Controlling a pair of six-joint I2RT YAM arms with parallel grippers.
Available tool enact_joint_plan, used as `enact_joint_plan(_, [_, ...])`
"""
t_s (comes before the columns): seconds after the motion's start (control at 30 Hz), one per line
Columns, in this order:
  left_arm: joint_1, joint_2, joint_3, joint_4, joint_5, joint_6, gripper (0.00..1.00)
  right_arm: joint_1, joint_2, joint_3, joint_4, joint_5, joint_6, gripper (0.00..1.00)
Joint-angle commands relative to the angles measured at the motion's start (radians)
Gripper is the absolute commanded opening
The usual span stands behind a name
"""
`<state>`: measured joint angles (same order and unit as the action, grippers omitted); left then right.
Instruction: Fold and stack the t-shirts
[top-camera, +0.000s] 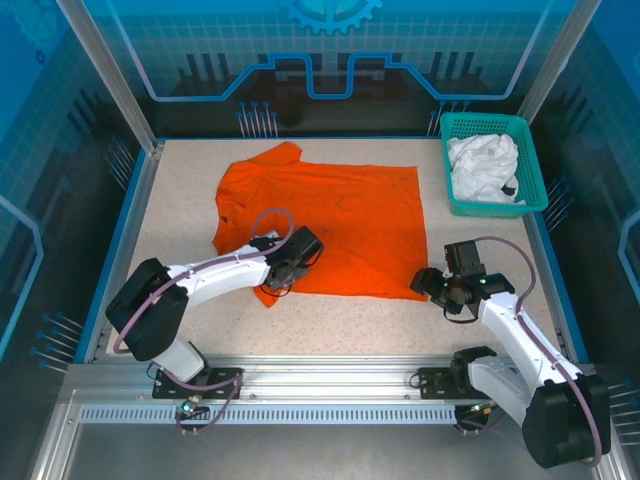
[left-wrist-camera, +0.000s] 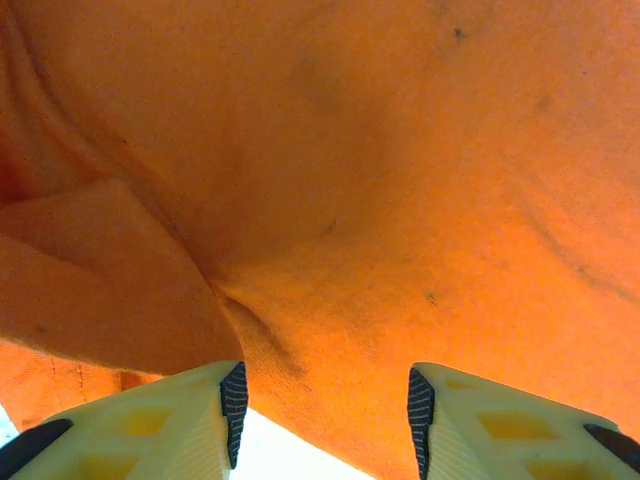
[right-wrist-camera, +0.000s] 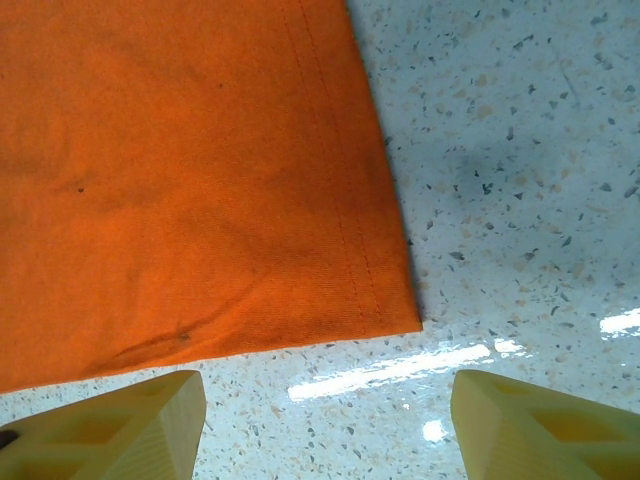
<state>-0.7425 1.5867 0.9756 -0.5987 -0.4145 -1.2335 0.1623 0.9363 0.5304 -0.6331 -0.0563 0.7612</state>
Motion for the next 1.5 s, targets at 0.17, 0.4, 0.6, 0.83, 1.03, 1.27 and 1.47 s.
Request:
enact_joint_plan(0.17, [-0.021, -0.007, 0.007, -0.063, -0.035, -0.034, 0.54, -0.031, 0.019, 0.017, 0.007, -0.021, -0.039, 0.67])
enact_joint_plan(0.4, [-0.030, -0.081, -0.020, -0.111, -0.042, -0.064, 0.59, -0.043, 0.036, 0.032, 0.015, -0.033, -0.048, 0.67])
enact_joint_plan(0.6, [-0.032, -0.125, -0.030, -0.131, -0.050, -0.073, 0.60, -0.047, 0.066, 0.033, 0.033, -0.034, -0.057, 0.67])
enact_joint_plan(0.83, [-0.034, -0.056, -0.020, -0.087, -0.024, -0.098, 0.58, -0.047, 0.114, 0.038, 0.061, -0.063, -0.052, 0.66])
enact_joint_plan(1.03, [-0.029, -0.001, -0.005, -0.071, -0.029, -0.104, 0.54, -0.047, 0.103, 0.044, 0.044, -0.050, -0.064, 0.66])
enact_joint_plan(1.27, [-0.019, 0.042, 0.000, -0.069, -0.039, -0.101, 0.46, -0.056, 0.082, 0.042, 0.026, -0.048, -0.072, 0.66])
enact_joint_plan(1.47, [-0.010, 0.050, 0.009, -0.062, -0.044, -0.081, 0.39, -0.065, 0.068, 0.042, 0.018, -0.049, -0.079, 0.66])
